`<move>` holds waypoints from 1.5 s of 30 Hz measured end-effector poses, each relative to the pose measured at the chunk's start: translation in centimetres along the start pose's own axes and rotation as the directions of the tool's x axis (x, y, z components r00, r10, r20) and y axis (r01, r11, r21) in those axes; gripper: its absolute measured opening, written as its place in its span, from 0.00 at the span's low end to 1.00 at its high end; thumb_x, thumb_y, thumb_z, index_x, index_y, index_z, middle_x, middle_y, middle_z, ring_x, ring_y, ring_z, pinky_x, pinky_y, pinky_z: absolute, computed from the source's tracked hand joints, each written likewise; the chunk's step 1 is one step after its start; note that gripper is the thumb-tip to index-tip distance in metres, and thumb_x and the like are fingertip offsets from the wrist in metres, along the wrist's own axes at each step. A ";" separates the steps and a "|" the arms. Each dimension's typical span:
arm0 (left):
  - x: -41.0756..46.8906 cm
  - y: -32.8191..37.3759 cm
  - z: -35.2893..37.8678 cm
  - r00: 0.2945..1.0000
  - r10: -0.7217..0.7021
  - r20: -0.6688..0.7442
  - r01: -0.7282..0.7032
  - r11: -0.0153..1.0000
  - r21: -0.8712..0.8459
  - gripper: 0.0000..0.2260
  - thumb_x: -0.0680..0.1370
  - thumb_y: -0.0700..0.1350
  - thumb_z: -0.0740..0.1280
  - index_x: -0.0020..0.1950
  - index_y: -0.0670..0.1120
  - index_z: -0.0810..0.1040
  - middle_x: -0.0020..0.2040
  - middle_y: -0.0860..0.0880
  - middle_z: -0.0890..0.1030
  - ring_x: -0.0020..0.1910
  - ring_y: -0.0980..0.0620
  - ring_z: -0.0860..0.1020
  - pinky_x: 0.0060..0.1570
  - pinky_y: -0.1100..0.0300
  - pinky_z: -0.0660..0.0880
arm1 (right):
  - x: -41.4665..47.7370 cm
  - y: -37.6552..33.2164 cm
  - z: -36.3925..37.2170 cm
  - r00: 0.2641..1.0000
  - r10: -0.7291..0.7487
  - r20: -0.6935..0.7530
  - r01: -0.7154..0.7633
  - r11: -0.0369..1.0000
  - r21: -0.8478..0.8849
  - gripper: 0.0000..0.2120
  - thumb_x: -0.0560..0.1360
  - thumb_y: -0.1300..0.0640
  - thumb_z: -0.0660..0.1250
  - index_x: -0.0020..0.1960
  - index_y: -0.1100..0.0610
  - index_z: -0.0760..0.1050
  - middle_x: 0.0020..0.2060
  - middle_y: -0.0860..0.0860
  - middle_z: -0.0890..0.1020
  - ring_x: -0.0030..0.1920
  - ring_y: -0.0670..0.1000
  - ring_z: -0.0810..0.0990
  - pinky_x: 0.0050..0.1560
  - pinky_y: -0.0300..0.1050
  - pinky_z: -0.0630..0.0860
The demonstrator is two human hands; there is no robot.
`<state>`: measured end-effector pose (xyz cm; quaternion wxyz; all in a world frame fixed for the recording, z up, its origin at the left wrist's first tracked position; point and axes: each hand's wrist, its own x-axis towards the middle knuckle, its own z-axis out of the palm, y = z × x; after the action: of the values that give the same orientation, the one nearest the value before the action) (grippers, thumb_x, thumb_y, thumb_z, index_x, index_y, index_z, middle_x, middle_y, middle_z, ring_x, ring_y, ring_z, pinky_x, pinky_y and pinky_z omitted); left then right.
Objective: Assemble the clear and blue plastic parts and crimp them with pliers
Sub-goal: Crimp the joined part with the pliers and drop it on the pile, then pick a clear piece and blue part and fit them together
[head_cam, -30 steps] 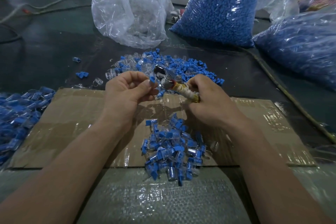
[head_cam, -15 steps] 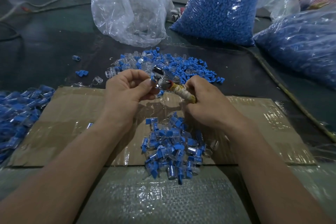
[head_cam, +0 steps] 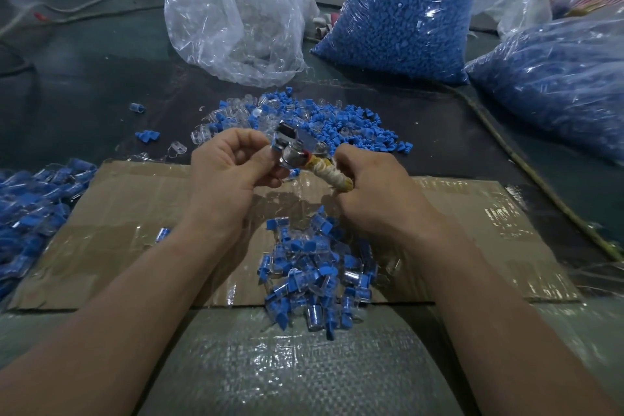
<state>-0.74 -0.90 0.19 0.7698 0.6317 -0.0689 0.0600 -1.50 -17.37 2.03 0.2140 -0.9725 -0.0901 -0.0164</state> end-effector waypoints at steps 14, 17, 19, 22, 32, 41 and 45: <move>0.7 0.3 -0.9 0.995 -0.069 -0.072 0.067 0.997 -0.025 0.06 0.73 0.32 0.65 0.40 0.43 0.76 0.31 0.50 0.82 0.30 0.55 0.80 0.30 0.67 0.75 | 0.5 2.5 -1.1 0.998 0.029 -0.062 -0.023 0.995 0.102 0.14 0.68 0.62 0.69 0.48 0.50 0.69 0.39 0.43 0.72 0.38 0.43 0.70 0.36 0.35 0.67; 0.5 0.7 -1.2 0.995 -0.101 -0.007 0.101 0.995 0.002 0.05 0.71 0.35 0.67 0.40 0.44 0.79 0.32 0.50 0.82 0.31 0.55 0.79 0.29 0.67 0.74 | 0.5 3.4 -1.7 0.996 0.079 -0.039 -0.074 0.991 0.112 0.17 0.66 0.56 0.75 0.49 0.49 0.70 0.39 0.40 0.72 0.40 0.42 0.72 0.38 0.34 0.67; 0.3 1.0 -1.3 0.988 -0.138 0.072 0.134 0.989 0.064 0.03 0.66 0.40 0.68 0.38 0.46 0.81 0.31 0.51 0.81 0.29 0.58 0.78 0.27 0.69 0.73 | 0.4 3.7 -2.0 0.996 0.093 0.011 -0.093 0.987 0.128 0.20 0.63 0.50 0.77 0.49 0.49 0.71 0.41 0.41 0.74 0.42 0.41 0.72 0.39 0.34 0.68; 0.1 1.3 -1.4 0.948 -0.230 0.221 0.203 0.969 0.141 0.05 0.62 0.42 0.70 0.35 0.47 0.83 0.31 0.50 0.81 0.29 0.56 0.75 0.30 0.66 0.73 | 0.4 3.8 -2.1 0.987 0.114 0.114 -0.128 0.984 0.126 0.24 0.59 0.46 0.78 0.50 0.48 0.71 0.43 0.42 0.75 0.45 0.43 0.74 0.44 0.38 0.70; -0.6 1.7 -0.9 0.822 -0.312 0.477 0.169 0.932 0.320 0.05 0.61 0.42 0.72 0.34 0.43 0.83 0.33 0.47 0.83 0.34 0.52 0.81 0.35 0.65 0.76 | 0.5 3.8 -1.9 0.963 0.125 0.238 -0.131 0.991 0.007 0.28 0.56 0.45 0.79 0.51 0.45 0.69 0.44 0.40 0.73 0.48 0.47 0.73 0.49 0.46 0.72; 0.8 0.7 -1.7 0.988 -0.130 -0.079 0.150 0.926 0.346 0.02 0.72 0.41 0.69 0.39 0.45 0.80 0.31 0.52 0.80 0.24 0.62 0.72 0.28 0.70 0.71 | 0.1 4.6 -2.4 0.941 0.093 0.325 -0.116 0.992 0.051 0.29 0.60 0.45 0.77 0.57 0.45 0.71 0.50 0.43 0.68 0.53 0.47 0.68 0.52 0.44 0.68; 1.8 -0.5 -2.8 0.978 0.093 -0.184 0.050 0.759 0.649 0.07 0.73 0.39 0.70 0.49 0.46 0.81 0.42 0.51 0.81 0.40 0.56 0.78 0.46 0.60 0.75 | 0.0 4.8 -2.6 0.942 0.078 0.327 -0.103 0.993 0.058 0.29 0.61 0.47 0.77 0.60 0.45 0.72 0.49 0.41 0.69 0.49 0.42 0.68 0.45 0.37 0.66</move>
<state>1.16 1.74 -0.49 0.5050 0.8488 0.0288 0.1537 -0.61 -22.72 2.43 0.2328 -0.9565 -0.0798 0.1567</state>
